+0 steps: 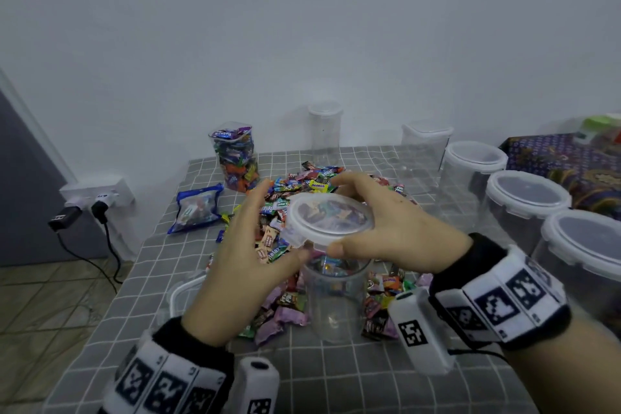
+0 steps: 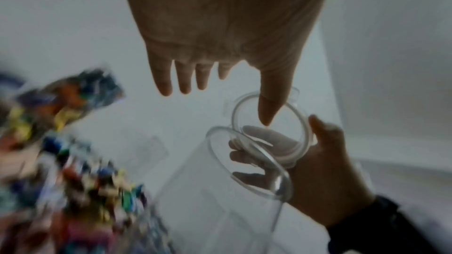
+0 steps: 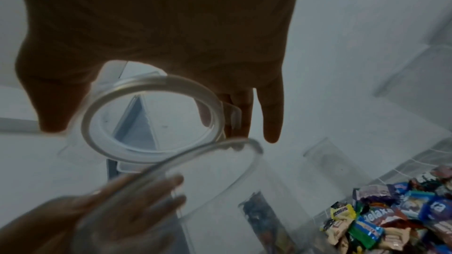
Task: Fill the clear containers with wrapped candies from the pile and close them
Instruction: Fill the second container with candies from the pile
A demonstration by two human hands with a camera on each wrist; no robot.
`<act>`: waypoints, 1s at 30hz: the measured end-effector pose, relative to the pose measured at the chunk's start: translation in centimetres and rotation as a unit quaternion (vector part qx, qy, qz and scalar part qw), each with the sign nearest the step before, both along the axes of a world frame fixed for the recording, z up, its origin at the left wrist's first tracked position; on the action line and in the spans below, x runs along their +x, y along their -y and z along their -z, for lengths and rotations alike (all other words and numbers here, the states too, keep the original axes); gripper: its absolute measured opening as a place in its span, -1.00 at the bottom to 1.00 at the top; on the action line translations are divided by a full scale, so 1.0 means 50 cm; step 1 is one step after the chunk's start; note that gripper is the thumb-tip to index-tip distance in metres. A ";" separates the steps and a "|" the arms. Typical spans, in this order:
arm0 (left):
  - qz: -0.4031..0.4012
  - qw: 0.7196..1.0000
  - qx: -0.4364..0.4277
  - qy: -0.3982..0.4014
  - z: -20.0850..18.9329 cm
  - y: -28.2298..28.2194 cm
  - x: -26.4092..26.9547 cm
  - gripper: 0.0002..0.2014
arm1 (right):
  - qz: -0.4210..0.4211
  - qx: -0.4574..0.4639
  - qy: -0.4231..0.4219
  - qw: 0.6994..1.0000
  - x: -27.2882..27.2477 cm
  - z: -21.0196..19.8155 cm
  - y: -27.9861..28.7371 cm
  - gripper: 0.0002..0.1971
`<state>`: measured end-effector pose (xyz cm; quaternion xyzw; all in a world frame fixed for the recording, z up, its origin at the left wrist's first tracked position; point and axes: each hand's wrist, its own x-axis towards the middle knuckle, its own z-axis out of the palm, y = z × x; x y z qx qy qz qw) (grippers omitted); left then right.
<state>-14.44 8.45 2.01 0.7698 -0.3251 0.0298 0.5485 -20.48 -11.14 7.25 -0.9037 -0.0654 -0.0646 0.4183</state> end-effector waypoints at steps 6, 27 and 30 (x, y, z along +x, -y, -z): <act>-0.115 0.960 0.023 0.253 -0.031 -0.023 0.018 -0.79 | -0.025 -0.022 0.028 0.999 0.003 0.000 -0.032 0.09; -0.272 0.881 0.309 -0.233 0.145 -0.254 0.183 -0.80 | 0.035 0.008 -0.060 0.998 -0.025 0.098 0.016 -0.14; -0.270 0.842 0.424 -0.194 0.123 -0.246 0.184 -0.62 | -0.012 0.035 -0.091 0.995 -0.023 0.100 0.031 -0.13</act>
